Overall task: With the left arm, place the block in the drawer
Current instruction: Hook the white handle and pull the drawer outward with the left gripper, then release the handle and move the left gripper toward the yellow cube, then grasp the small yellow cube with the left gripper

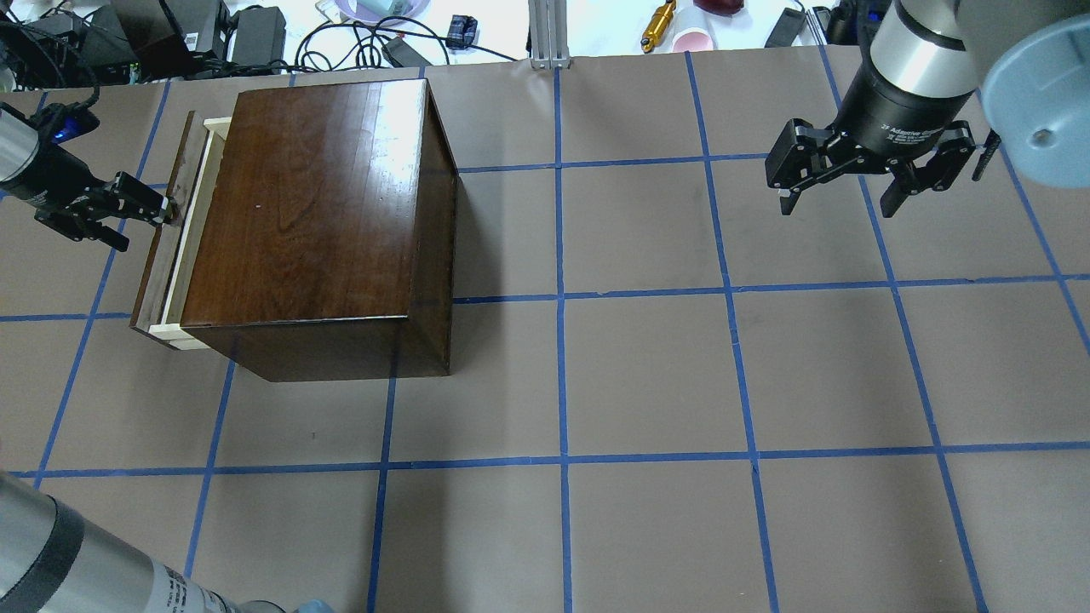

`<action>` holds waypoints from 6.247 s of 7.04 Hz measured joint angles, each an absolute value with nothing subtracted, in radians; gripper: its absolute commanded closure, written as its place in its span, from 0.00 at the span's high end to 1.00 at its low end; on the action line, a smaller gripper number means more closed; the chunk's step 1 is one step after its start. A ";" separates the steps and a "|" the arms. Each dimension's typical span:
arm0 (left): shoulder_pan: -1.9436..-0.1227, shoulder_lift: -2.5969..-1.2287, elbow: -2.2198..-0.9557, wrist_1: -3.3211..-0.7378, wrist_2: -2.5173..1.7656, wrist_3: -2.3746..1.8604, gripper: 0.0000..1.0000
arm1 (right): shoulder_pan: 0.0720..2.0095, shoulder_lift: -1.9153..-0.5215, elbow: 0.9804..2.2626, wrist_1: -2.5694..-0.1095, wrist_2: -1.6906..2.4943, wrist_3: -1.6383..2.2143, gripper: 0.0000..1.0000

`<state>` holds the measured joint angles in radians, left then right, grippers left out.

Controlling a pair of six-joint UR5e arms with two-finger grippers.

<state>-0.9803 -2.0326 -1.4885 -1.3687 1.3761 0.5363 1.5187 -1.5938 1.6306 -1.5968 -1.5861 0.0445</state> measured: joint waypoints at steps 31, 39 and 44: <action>-0.916 -1.981 -1.431 -1.388 1.471 0.649 0.91 | 1.519 -1.594 1.631 -1.597 -1.587 0.044 1.00; -0.770 -2.142 -1.211 -1.379 1.586 0.800 0.95 | 1.519 -1.594 1.631 -1.597 -1.587 0.044 1.00; -0.691 -2.368 -1.003 -1.316 1.587 1.066 1.00 | 1.519 -1.594 1.631 -1.597 -1.587 0.044 1.00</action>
<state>-0.6910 -2.3682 -1.0032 -1.3164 1.5868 1.0660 1.5187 -1.5938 1.6306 -1.5968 -1.5868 0.0445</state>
